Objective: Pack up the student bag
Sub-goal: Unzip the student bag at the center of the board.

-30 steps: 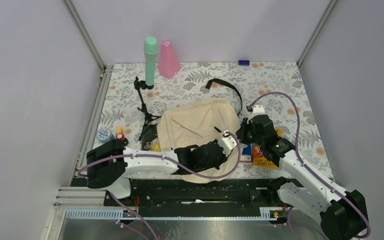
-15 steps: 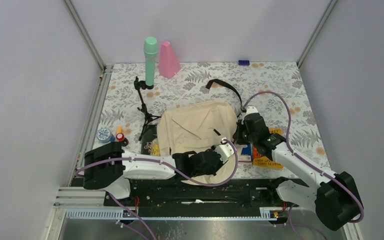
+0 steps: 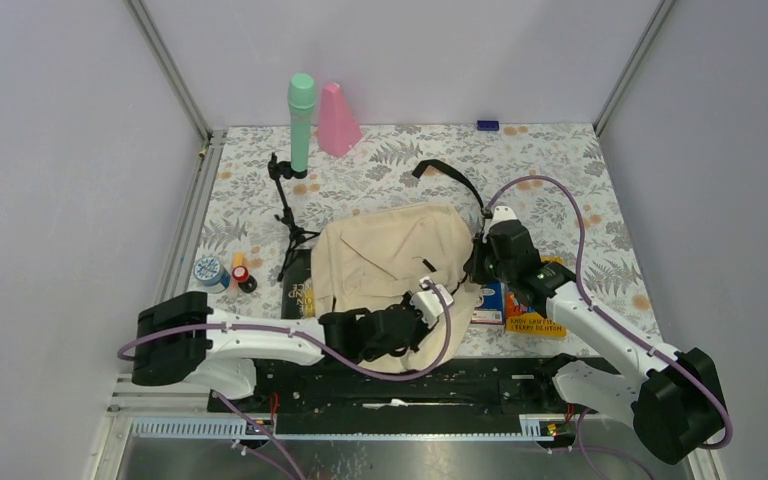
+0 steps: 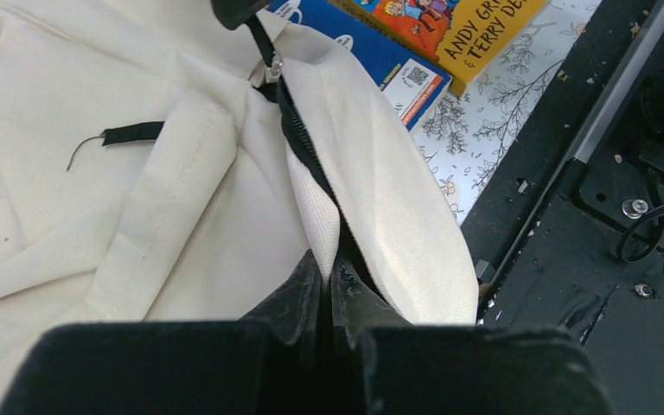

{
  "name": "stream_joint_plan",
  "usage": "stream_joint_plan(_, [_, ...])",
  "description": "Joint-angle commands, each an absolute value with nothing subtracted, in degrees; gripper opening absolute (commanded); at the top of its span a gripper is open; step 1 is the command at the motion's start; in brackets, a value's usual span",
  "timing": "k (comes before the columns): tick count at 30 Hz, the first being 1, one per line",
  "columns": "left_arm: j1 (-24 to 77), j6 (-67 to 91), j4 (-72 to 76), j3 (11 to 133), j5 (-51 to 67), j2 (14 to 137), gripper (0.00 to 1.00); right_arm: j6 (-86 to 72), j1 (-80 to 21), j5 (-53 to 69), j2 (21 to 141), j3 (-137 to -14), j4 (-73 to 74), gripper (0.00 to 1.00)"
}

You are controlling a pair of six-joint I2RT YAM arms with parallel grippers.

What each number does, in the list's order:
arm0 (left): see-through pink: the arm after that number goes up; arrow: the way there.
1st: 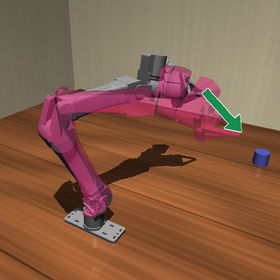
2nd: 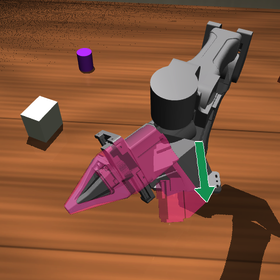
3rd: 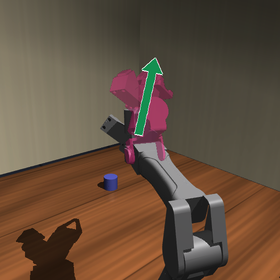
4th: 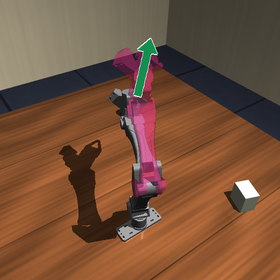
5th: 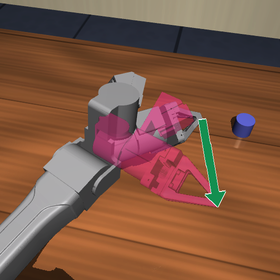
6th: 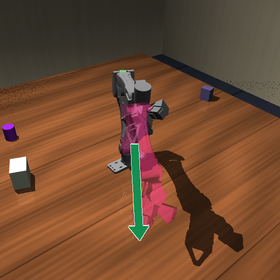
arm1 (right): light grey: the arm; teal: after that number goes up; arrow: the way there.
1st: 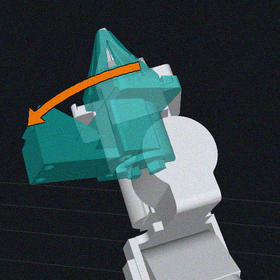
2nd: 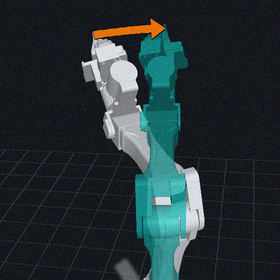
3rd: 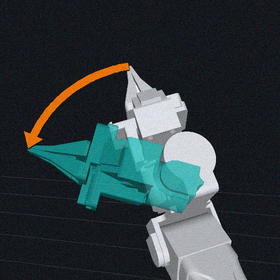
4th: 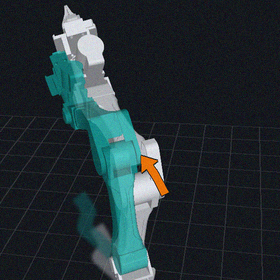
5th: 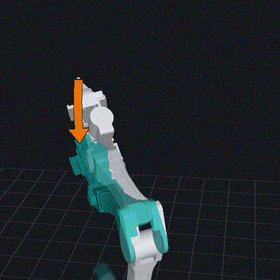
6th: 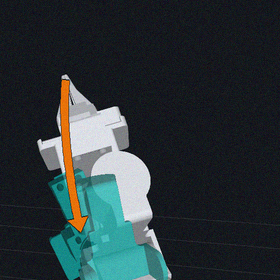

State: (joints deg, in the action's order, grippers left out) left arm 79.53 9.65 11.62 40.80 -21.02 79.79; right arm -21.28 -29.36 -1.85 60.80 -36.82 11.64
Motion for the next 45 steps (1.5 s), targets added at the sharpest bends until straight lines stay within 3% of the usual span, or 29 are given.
stream_joint_plan(1, [81.6, 12.4, 7.6, 38.2, -23.4, 74.4, 0.00, -20.1, -28.6, -8.6, 60.4, -38.2, 6.2, 0.00])
stream_joint_plan(17, [81.7, 13.9, 6.6, 33.7, -19.5, 62.9, 0.00, -19.9, -28.6, -13.9, 65.0, -41.4, 6.1, 0.00])
stream_joint_plan(25, [79.9, 16.2, 1.6, 38.7, -21.5, 63.3, 0.00, -19.6, -28.6, -12.2, 64.6, -43.8, 6.5, 0.00])
stream_joint_plan(28, [75.5, 17.7, 1.0, 41.3, -17.2, 64.5, 0.00, -19.4, -28.6, -12.2, 62.6, -43.9, 7.8, 0.01])
stream_joint_plan(30, [71.6, 18.8, 1.8, 43.1, -13.8, 65.7, 0.00, -18.9, -28.6, -11.8, 60.8, -44.1, 9.1, 0.16])
stream_joint_plan(32, [68.2, 19.3, 3.0, 45.5, -11.0, 67.3, 0.00, -18.4, -28.6, -11.2, 58.4, -44.5, 10.8, 0.50])
stream_joint_plan(34, [64.9, 19.5, 2.4, 49.4, -8.3, 69.5, 0.00, -18.6, -28.6, -11.3, 56.0, -44.9, 12.8, 0.70])
stream_joint_plan(40, [55.9, 15.8, -3.4, 64.1, -1.6, 77.7, 0.00, -19.5, -28.5, -13.3, 47.9, -44.8, 20.1, 0.98])
stream_joint_plan(45, [51.2, 8.8, -9.3, 77.2, 2.5, 86.0, 0.00, -21.3, -28.4, -15.6, 42.9, -41.9, 25.0, 1.00])
